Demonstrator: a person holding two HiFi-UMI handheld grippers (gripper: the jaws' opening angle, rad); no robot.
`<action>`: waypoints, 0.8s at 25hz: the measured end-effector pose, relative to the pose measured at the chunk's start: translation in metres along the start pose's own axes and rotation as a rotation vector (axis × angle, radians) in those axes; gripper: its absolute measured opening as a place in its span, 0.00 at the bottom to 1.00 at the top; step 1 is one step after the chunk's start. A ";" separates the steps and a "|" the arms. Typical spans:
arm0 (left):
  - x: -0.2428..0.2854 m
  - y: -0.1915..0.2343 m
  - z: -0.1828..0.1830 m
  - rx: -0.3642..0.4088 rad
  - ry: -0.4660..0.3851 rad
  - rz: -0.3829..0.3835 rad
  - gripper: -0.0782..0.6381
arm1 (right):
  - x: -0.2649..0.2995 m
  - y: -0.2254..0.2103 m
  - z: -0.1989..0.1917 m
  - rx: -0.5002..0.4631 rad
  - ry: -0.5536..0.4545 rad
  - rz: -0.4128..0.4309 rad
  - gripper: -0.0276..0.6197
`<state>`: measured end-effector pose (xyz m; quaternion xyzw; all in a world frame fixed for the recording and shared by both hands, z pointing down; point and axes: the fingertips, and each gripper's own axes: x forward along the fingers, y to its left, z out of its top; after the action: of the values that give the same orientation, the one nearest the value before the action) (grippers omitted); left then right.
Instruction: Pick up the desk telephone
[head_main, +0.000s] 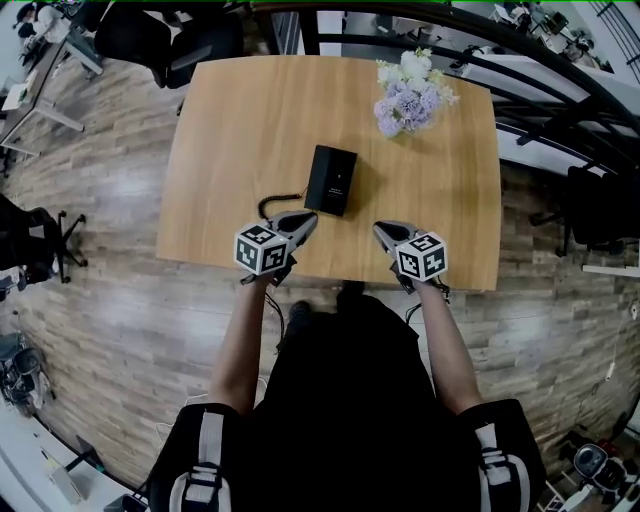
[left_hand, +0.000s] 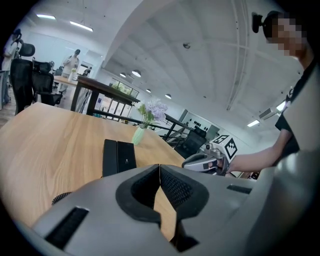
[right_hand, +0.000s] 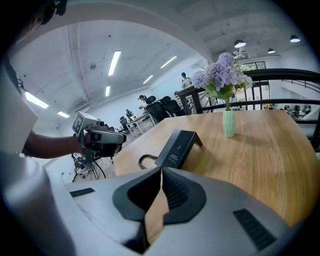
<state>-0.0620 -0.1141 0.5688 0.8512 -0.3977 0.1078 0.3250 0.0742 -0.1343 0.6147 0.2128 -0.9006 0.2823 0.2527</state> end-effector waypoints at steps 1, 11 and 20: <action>0.001 0.000 0.001 -0.003 -0.003 0.006 0.14 | 0.000 -0.002 0.001 -0.004 0.005 0.006 0.08; 0.013 0.002 0.015 -0.026 -0.050 0.034 0.14 | 0.006 -0.024 0.014 -0.042 0.033 0.060 0.08; 0.025 0.002 0.017 -0.044 -0.054 0.054 0.14 | 0.005 -0.042 0.013 -0.044 0.053 0.081 0.08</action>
<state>-0.0485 -0.1414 0.5680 0.8355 -0.4312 0.0850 0.3297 0.0881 -0.1748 0.6252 0.1630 -0.9076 0.2779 0.2693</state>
